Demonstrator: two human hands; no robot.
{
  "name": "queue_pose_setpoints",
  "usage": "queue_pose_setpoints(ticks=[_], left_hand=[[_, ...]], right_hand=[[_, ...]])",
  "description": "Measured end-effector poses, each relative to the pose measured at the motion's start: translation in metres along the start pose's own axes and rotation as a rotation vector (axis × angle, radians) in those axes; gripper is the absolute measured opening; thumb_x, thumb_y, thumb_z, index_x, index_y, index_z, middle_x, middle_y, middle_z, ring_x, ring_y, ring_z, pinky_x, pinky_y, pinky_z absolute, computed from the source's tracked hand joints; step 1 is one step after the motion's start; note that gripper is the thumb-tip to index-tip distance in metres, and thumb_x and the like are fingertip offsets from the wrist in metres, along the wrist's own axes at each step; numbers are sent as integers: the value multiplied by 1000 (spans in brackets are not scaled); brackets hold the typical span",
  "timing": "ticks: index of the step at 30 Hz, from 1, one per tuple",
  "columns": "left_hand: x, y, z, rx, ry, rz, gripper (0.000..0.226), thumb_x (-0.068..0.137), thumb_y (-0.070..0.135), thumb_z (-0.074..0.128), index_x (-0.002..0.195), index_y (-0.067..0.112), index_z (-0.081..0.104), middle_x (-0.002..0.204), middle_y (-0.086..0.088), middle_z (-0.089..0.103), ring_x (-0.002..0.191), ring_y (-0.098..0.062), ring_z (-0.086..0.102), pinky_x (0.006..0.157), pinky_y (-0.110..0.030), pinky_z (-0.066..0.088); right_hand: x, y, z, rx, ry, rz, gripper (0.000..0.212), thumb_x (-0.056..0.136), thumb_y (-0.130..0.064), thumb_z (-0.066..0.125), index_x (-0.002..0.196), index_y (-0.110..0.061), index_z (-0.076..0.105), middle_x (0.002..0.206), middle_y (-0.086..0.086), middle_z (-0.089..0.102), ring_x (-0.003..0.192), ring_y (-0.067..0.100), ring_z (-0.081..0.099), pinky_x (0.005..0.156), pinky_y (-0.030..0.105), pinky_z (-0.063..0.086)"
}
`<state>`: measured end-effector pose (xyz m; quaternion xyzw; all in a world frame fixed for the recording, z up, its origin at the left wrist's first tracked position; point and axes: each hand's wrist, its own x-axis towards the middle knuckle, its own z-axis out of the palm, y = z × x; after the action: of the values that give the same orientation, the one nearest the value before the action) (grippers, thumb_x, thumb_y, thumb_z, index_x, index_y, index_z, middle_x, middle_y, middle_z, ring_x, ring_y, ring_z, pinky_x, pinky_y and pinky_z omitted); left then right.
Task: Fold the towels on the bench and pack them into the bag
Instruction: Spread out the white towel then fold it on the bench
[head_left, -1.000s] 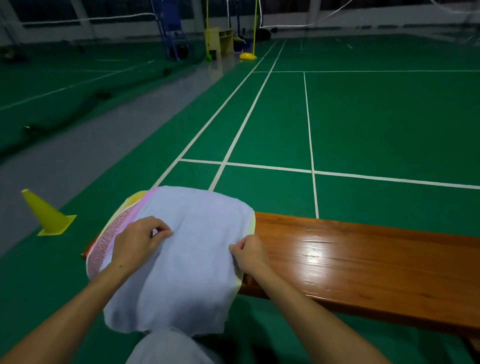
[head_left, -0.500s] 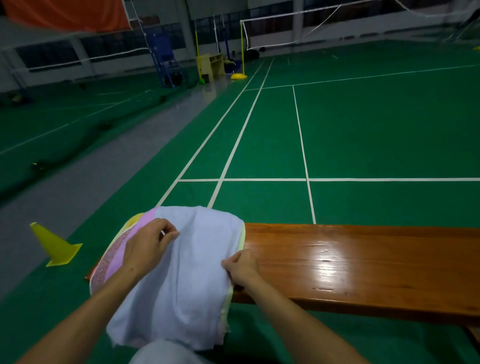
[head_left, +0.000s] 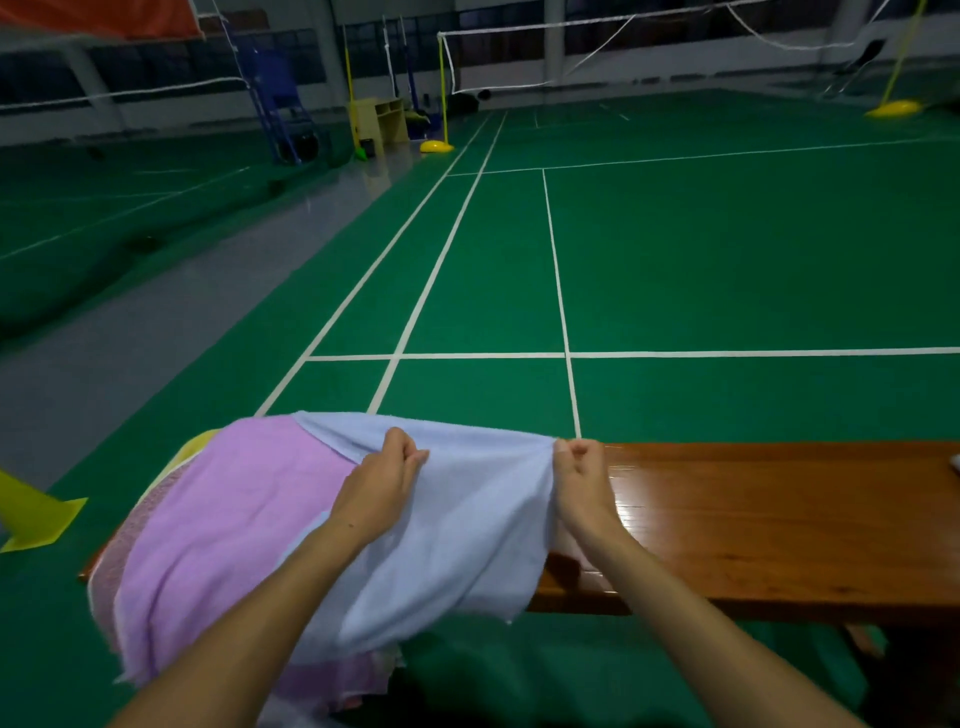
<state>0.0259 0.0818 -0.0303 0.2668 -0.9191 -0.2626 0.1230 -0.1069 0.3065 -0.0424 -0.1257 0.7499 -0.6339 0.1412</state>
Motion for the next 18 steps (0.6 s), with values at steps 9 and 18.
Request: queue_pose_setpoints(ticks=[9, 18], left_hand=[[6, 16, 123, 258, -109, 141, 61, 96, 59, 65, 146, 27, 53, 154, -1, 55, 144, -29, 47, 116, -44, 40], [30, 22, 121, -62, -152, -12, 79, 65, 37, 100, 133, 32, 61, 136, 1, 60, 123, -25, 58, 104, -47, 52]], right_hand=[[12, 52, -140, -189, -12, 27, 20, 102, -8, 60, 84, 2, 56, 75, 5, 56, 66, 12, 46, 56, 17, 43], [34, 78, -172, 110, -191, 238, 48, 96, -9, 71, 132, -41, 66, 113, 2, 76, 77, 18, 74, 61, 32, 59]])
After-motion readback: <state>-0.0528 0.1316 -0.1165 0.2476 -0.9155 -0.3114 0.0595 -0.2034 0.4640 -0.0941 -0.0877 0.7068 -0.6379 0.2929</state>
